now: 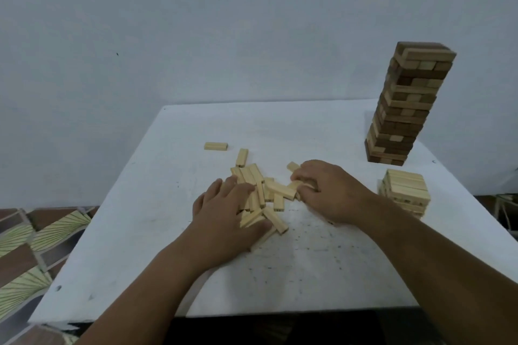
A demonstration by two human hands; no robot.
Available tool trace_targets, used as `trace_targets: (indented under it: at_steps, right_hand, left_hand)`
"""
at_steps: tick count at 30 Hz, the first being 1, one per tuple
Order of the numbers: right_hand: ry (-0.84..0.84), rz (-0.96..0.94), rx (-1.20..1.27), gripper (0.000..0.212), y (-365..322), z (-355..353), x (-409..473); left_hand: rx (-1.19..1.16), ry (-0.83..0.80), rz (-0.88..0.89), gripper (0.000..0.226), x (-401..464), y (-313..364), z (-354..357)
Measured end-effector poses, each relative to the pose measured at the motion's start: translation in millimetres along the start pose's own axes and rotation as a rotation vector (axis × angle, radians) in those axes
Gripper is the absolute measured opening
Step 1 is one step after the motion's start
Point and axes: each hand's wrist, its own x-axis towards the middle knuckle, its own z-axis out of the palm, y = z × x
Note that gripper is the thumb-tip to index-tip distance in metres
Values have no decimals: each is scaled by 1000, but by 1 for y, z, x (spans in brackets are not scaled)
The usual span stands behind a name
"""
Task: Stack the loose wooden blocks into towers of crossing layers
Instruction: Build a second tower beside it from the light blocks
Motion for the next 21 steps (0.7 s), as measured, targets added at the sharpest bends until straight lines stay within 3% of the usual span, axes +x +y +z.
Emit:
trace_targets:
  at_steps: [6, 8, 10, 16, 21]
  right_hand:
    - [12, 66, -14, 30, -5, -24, -3]
    - [36, 45, -1, 31, -13, -28, 3]
    - [32, 23, 10, 32, -23, -28, 9]
    - [-17, -8, 15, 36, -31, -9, 17]
    - [-76, -4, -23, 33, -19, -2, 3]
  left_hand:
    - [-404, 145, -58, 47, 17, 0, -16]
    - [-291, 313, -96, 43, 37, -11, -23]
    - [-185, 365, -143, 41, 62, -22, -29]
    - [146, 6, -157, 51, 110, -50, -20]
    - [95, 75, -81, 34, 100, -40, -17]
